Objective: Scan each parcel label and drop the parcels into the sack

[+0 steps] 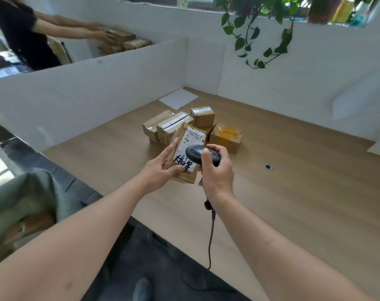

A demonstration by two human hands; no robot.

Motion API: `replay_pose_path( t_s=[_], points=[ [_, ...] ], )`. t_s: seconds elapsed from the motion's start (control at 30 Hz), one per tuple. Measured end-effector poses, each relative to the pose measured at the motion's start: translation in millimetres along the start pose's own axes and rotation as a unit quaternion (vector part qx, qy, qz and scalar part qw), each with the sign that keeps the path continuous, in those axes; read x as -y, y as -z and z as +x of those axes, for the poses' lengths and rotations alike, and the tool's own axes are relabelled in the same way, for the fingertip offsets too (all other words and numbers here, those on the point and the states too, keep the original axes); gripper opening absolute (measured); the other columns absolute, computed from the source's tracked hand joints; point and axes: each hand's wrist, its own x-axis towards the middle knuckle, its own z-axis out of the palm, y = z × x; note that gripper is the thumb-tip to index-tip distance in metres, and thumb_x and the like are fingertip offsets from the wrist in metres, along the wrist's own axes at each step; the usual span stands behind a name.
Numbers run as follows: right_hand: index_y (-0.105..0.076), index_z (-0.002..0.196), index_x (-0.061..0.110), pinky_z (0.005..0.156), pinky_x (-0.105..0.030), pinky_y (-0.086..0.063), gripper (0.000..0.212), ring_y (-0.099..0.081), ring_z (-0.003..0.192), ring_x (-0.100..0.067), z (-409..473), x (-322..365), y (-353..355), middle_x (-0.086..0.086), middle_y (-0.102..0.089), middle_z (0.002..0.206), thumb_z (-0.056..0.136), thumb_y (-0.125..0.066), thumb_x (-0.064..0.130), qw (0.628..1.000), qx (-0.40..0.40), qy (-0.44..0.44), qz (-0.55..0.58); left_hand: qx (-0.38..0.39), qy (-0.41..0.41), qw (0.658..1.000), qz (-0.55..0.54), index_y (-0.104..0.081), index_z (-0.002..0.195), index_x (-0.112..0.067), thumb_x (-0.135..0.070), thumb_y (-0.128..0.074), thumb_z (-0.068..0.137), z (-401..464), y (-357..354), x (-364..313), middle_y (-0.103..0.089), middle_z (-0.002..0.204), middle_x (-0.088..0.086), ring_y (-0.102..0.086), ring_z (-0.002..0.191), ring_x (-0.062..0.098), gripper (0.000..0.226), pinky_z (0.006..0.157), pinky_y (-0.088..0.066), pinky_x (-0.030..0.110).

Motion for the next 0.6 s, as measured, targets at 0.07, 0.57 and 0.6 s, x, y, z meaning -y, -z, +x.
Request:
replay_pose_path(
  t_s=[0.07, 0.57, 0.6],
  points=[
    [-0.061, 0.118, 0.042, 0.072, -0.046, -0.068, 0.013, -0.076, 0.094, -0.019, -16, 3, -13, 0.018, -0.068, 0.103, 0.105, -0.063, 0.041, 1.0, 0.029, 0.008, -0.001, -0.015, 0.005, 1.0, -0.02, -0.016, 0.144, -0.082, -0.059, -0.071, 0.087, -24, 14, 13, -0.063, 0.144, -0.001, -0.064, 0.125, 0.023, 0.082, 0.11, -0.05, 0.054],
    [-0.062, 0.105, 0.058, 0.083, -0.06, -0.064, 0.015, -0.076, 0.095, -0.019, -166, 12, -175, 0.017, -0.072, 0.104, 0.09, -0.061, 0.058, 0.982, 0.187, 0.025, -0.03, -0.154, 0.106, 0.982, -0.019, -0.016, 0.148, -0.077, -0.05, -0.071, 0.094, -203, 139, 141, -0.061, 0.145, -0.012, -0.057, 0.134, 0.017, 0.082, 0.122, -0.038, 0.046],
    [-0.062, 0.106, 0.058, 0.085, -0.06, -0.064, 0.019, -0.077, 0.096, -0.019, -178, 11, -188, 0.018, -0.073, 0.104, 0.087, -0.06, 0.061, 0.98, 0.194, 0.024, -0.033, -0.161, 0.112, 0.98, -0.021, -0.016, 0.148, -0.077, -0.049, -0.071, 0.095, -215, 149, 151, -0.061, 0.145, -0.012, -0.057, 0.134, 0.017, 0.081, 0.121, -0.039, 0.046]
  ],
)
